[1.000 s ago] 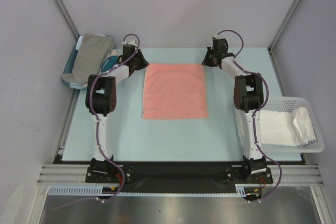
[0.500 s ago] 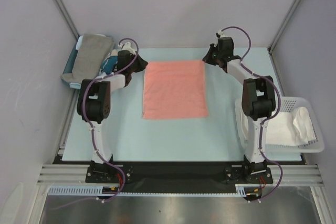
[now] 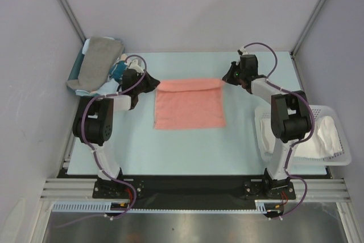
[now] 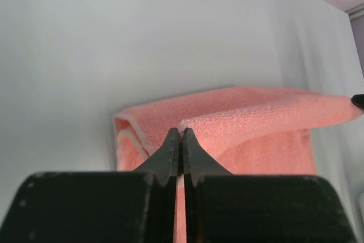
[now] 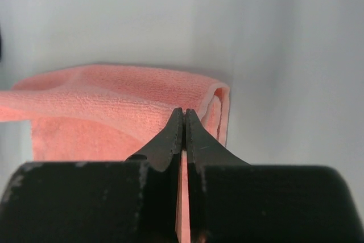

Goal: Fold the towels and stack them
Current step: Fold the towel, then neatly place the folded towel into the bin

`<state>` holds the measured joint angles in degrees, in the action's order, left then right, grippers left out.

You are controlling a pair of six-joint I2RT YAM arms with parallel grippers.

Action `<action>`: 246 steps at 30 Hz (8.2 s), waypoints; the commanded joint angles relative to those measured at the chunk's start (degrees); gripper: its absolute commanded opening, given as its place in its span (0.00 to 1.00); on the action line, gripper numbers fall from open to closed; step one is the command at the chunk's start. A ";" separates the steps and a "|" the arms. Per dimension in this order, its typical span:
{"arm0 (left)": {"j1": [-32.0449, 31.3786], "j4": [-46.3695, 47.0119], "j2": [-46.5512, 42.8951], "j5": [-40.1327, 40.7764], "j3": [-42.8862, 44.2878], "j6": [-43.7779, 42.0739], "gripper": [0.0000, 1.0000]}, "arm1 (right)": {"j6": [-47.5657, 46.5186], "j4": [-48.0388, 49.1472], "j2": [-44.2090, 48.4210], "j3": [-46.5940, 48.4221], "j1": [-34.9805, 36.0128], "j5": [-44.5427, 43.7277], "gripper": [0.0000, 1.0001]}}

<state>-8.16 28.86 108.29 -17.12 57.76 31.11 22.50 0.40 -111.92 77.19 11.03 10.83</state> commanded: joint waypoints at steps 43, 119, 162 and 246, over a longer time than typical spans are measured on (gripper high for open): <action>-1.94 -3.72 -25.67 0.78 -24.18 0.97 0.00 | 3.78 2.85 26.84 -27.35 5.76 -8.02 0.00; -11.26 -14.89 -30.53 8.60 -26.03 0.00 0.20 | 1.24 -4.54 21.67 -26.30 9.63 -11.45 0.57; -18.46 -43.69 -45.88 6.14 -15.31 -5.26 0.00 | 8.08 -31.48 24.90 -24.80 22.79 -32.00 0.00; -22.69 -48.99 -72.34 -8.54 -22.42 -10.81 0.00 | -26.28 -47.52 59.01 -16.90 -30.71 -25.24 0.00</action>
<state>-30.28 -21.87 36.62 -25.67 35.35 20.91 -2.35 -51.88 -52.07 60.90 -17.69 -14.15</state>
